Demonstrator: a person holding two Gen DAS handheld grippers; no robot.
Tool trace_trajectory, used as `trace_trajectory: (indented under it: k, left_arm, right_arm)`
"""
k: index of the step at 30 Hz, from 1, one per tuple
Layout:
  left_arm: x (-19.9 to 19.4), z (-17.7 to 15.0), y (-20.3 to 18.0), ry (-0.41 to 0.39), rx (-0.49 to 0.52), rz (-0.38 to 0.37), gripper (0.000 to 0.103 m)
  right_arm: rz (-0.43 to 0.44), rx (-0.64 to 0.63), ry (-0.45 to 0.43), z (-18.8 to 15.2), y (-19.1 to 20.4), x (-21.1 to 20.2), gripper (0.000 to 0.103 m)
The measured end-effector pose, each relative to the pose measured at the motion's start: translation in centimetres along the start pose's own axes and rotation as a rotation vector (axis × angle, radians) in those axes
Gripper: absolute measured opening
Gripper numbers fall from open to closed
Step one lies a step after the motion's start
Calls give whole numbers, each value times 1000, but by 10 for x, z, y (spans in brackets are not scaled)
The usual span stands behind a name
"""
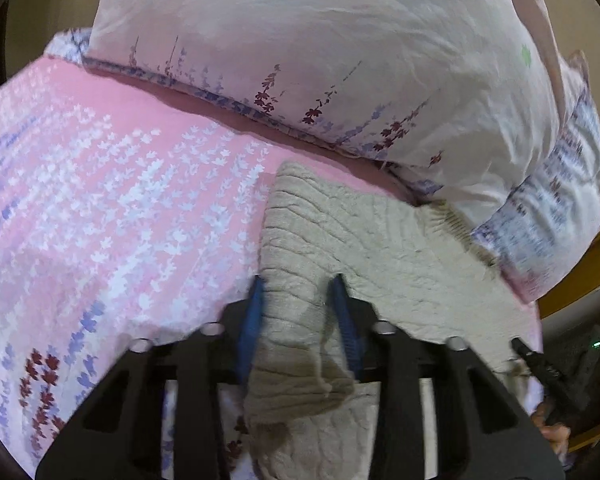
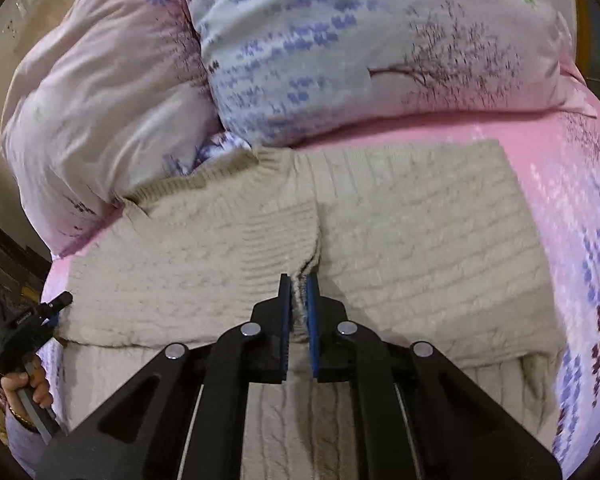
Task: Fold small clothes
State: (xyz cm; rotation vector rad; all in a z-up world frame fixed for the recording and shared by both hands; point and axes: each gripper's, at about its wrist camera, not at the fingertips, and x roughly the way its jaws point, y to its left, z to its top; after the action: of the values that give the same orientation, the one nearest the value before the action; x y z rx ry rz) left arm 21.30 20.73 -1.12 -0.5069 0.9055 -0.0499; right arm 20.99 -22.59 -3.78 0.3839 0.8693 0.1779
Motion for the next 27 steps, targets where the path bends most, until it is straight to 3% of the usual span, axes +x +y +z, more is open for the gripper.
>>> trace_trajectory:
  k: [3,14,17,19,20,23,27]
  left_arm:
    - [0,0,4,-10,-2,7,10]
    - [-2,-2,6,-30,55,40,10]
    - [-6,-4,1,-30,91,48,11]
    - [-18,-6,0,-56,97,43,11]
    - [-24,-7,-1,-75,98,43,12]
    - [-45,-13,-15,-131,139,-1,12]
    - [-39,-24,-40,-80,199,-65,22]
  right_arm:
    - [12,18,-11,0,-1,-2,7]
    - [-57,-11,-29,-20,3,-9,7]
    - [-102,-63,-20,-18,11,-8,14]
    - [-119,-59,-63,-17,11,-19,30]
    - [-109,-53,-89,-18,10,-25,33]
    - [-54,-75,-115,-19,16,-33,33]
    - [-22,-140,-66,-23,34,-21,33]
